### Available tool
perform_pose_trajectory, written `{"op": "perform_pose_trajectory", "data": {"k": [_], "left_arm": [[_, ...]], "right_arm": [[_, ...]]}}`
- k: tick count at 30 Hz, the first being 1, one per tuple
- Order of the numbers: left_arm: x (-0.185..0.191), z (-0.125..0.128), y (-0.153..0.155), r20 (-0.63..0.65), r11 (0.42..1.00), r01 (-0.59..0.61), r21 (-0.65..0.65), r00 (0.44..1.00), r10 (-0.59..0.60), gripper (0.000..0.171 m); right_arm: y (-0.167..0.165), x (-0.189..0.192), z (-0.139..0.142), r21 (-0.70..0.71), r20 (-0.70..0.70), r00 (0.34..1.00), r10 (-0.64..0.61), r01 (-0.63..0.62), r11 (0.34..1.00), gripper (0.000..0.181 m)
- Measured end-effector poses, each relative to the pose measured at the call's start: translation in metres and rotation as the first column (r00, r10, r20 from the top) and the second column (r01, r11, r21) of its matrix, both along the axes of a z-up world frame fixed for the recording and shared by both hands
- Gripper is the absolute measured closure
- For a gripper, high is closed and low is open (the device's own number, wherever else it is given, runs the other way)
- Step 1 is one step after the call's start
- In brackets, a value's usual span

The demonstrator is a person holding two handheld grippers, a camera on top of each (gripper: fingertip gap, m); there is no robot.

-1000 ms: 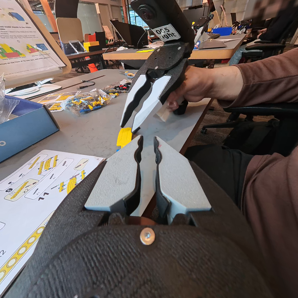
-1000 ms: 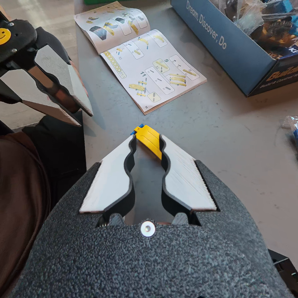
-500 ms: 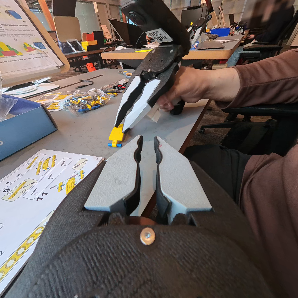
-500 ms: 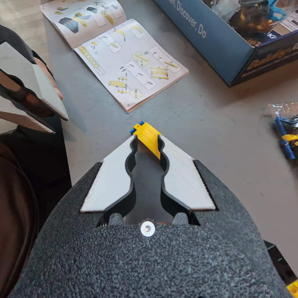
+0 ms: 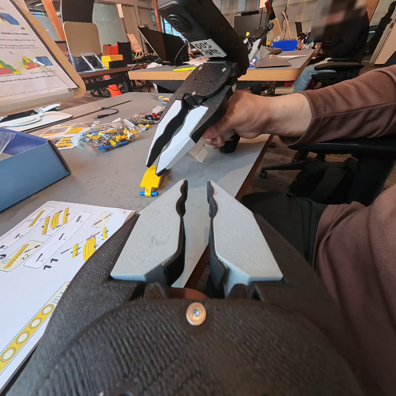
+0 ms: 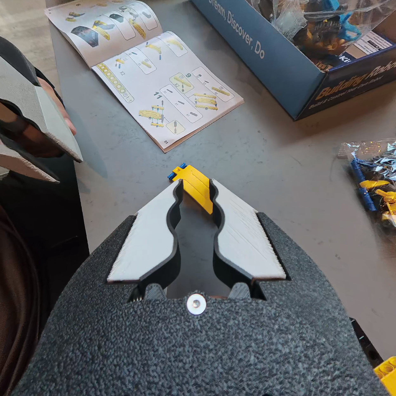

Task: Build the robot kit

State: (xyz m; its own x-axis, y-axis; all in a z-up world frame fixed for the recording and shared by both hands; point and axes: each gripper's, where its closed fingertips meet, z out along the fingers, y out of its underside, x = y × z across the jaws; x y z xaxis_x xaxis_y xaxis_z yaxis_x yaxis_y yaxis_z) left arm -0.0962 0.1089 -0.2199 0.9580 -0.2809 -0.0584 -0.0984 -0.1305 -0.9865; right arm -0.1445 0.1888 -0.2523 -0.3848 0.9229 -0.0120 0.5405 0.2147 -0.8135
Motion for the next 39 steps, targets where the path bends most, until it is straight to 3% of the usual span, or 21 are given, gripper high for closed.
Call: {"op": "perform_pose_trajectory", "data": {"k": [16,19,25,28,32,37,39], "left_arm": [[0.005,0.002,-0.003,0.019,0.999,0.043,-0.001,0.999,-0.043,0.159],[0.015,0.003,-0.008,0.028,0.994,0.113,0.003,0.993,-0.113,0.171],[0.015,0.004,-0.008,0.032,0.993,0.119,0.005,0.992,-0.119,0.171],[0.015,0.003,-0.008,0.028,0.993,0.117,0.003,0.993,-0.117,0.171],[0.015,0.004,-0.008,0.032,0.993,0.116,0.006,0.993,-0.116,0.171],[0.015,0.004,-0.008,0.028,0.993,0.116,0.006,0.993,-0.116,0.171],[0.015,0.004,-0.008,0.029,0.993,0.115,0.006,0.993,-0.115,0.171]], "right_arm": [[0.004,-0.003,0.001,0.007,-0.011,1.0,-0.019,0.019,1.0,0.158],[0.003,-0.003,-0.001,0.029,-0.008,1.0,-0.006,0.007,1.0,0.158],[-0.007,0.001,-0.008,0.038,0.035,0.997,0.064,-0.065,0.997,0.136],[-0.018,0.007,-0.014,0.041,0.079,0.986,0.144,-0.147,0.988,0.153],[-0.03,0.015,-0.009,0.054,0.036,0.972,0.234,-0.236,0.97,0.152],[-0.024,0.012,-0.008,0.048,0.036,0.98,0.193,-0.195,0.98,0.146],[-0.024,0.012,-0.01,0.07,0.042,0.981,0.19,-0.193,0.979,0.167]]}}
